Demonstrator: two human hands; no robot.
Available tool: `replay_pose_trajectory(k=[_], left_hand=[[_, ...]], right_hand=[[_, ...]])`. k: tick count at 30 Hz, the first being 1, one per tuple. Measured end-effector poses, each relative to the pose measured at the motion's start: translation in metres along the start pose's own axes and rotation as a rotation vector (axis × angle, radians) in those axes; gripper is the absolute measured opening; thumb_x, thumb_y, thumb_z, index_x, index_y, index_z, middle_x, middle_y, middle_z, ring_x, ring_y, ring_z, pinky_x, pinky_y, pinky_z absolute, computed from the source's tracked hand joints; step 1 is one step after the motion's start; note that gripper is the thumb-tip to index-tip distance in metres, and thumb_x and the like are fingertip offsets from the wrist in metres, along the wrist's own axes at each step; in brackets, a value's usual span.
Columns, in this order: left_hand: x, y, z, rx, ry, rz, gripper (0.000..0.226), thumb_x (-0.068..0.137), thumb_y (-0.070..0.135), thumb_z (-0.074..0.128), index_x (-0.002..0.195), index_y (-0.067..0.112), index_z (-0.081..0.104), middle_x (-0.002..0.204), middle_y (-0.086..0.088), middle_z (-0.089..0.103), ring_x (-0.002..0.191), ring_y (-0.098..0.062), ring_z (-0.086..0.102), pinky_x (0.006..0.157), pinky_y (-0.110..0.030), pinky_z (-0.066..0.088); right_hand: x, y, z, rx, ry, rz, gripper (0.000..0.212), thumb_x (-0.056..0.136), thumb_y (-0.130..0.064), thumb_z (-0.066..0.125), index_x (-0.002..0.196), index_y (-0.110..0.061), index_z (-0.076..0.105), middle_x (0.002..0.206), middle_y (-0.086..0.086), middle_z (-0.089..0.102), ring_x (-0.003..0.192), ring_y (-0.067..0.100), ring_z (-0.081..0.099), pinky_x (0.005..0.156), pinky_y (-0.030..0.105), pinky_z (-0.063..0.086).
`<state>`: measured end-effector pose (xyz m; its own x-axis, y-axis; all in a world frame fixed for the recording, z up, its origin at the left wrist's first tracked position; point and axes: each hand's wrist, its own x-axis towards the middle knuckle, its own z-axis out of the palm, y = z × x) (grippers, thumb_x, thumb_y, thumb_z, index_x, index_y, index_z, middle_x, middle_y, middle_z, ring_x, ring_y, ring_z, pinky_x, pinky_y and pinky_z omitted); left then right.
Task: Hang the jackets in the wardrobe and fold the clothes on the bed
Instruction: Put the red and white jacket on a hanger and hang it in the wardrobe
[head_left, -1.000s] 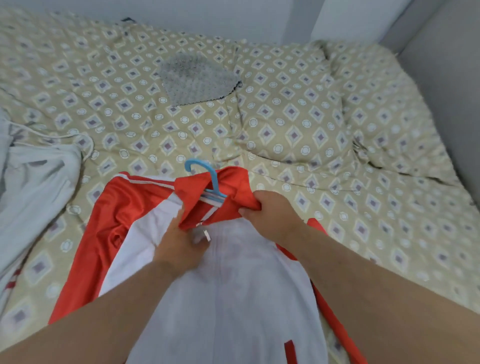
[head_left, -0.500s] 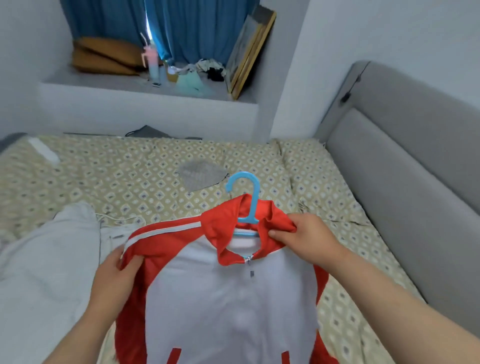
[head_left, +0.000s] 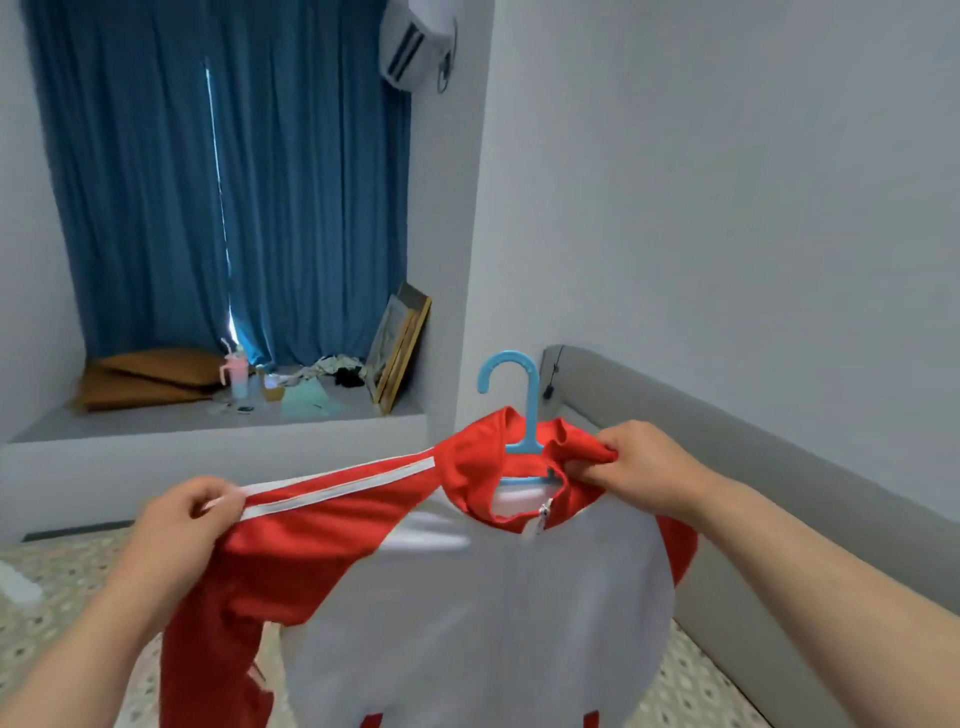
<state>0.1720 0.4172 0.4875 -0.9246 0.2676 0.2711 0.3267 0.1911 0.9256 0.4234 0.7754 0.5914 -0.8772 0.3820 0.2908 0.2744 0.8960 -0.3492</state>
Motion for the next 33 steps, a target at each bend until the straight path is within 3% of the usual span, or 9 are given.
replay_pose_trajectory(k=[2,4,7,10,16,21,26,30,33], left_hand=[[-0.011,0.058,0.010,0.098,0.019,0.194,0.014,0.087,0.037,0.061,0.089,0.024,0.065,0.094,-0.006,0.064,0.092,-0.026,0.058,0.083,-0.042,0.046],[-0.029,0.114,0.029,0.217,-0.062,0.469,0.037,0.082,0.059,0.045,0.105,0.034,0.061,0.105,0.009,0.061,0.100,-0.010,0.053,0.089,-0.036,0.043],[-0.064,0.183,0.069,0.561,-0.139,0.791,0.040,0.081,0.069,0.036,0.098,0.038,0.055,0.089,0.020,0.061,0.083,-0.008,0.056,0.071,-0.033,0.048],[-0.092,0.228,0.103,0.664,0.014,1.018,0.037,0.089,0.062,0.034,0.074,0.029,0.039,0.068,0.010,0.049,0.067,-0.019,0.054,0.052,-0.034,0.037],[-0.133,0.284,0.163,0.582,0.018,1.156,0.035,0.095,0.051,0.040,0.068,0.031,0.027,0.060,0.010,0.033,0.055,-0.016,0.038,0.045,-0.028,0.021],[-0.175,0.311,0.221,0.487,-0.071,1.184,0.043,0.087,0.063,0.022,0.069,0.027,0.038,0.064,0.005,0.053,0.062,-0.025,0.056,0.048,-0.031,0.028],[-0.194,0.326,0.276,0.399,-0.117,1.114,0.060,0.079,0.072,0.005,0.075,0.026,0.044,0.077,0.002,0.062,0.077,-0.028,0.060,0.058,-0.036,0.040],[-0.201,0.335,0.313,0.363,-0.130,1.103,0.067,0.079,0.074,0.007,0.078,0.023,0.050,0.078,0.003,0.065,0.080,-0.025,0.063,0.061,-0.034,0.044],[-0.200,0.338,0.335,0.332,-0.197,1.086,0.054,0.090,0.069,0.027,0.079,0.022,0.051,0.073,0.006,0.061,0.079,-0.019,0.062,0.061,-0.033,0.041]], right_hand=[[-0.013,-0.012,-0.033,0.024,0.068,-0.027,0.031,0.085,-0.037,0.070,0.062,-0.022,0.055,0.051,-0.008,0.047,0.050,0.003,0.040,0.055,0.028,0.034],[-0.028,-0.022,-0.064,0.052,0.129,-0.043,0.031,0.086,-0.038,0.068,0.067,-0.015,0.058,0.055,-0.001,0.048,0.054,0.004,0.041,0.058,0.033,0.035],[-0.057,-0.031,-0.104,0.041,0.180,-0.084,0.025,0.084,-0.043,0.064,0.063,-0.029,0.058,0.056,-0.012,0.051,0.055,0.003,0.044,0.060,0.032,0.039],[-0.093,-0.025,-0.138,0.005,0.215,-0.115,0.030,0.089,-0.035,0.065,0.061,-0.045,0.057,0.060,-0.024,0.055,0.058,-0.003,0.050,0.056,0.017,0.036],[-0.163,0.022,-0.191,-0.039,0.325,-0.112,0.033,0.095,-0.041,0.059,0.068,-0.026,0.048,0.057,-0.016,0.047,0.055,0.004,0.042,0.055,0.021,0.032],[-0.215,0.060,-0.222,-0.052,0.364,-0.026,0.038,0.092,-0.046,0.063,0.067,-0.022,0.047,0.055,-0.012,0.043,0.054,0.006,0.037,0.056,0.028,0.030],[-0.265,0.091,-0.255,-0.198,0.378,0.152,0.034,0.071,-0.066,0.054,0.066,-0.032,0.054,0.068,-0.017,0.059,0.061,0.005,0.052,0.061,0.028,0.041],[-0.291,0.112,-0.277,-0.118,0.362,0.170,0.024,0.080,-0.023,0.068,0.060,-0.024,0.053,0.058,-0.016,0.053,0.057,0.001,0.049,0.058,0.023,0.037],[-0.303,0.123,-0.282,-0.001,0.339,0.216,0.024,0.084,-0.007,0.064,0.064,-0.019,0.058,0.060,-0.016,0.051,0.057,0.000,0.044,0.057,0.020,0.035]])
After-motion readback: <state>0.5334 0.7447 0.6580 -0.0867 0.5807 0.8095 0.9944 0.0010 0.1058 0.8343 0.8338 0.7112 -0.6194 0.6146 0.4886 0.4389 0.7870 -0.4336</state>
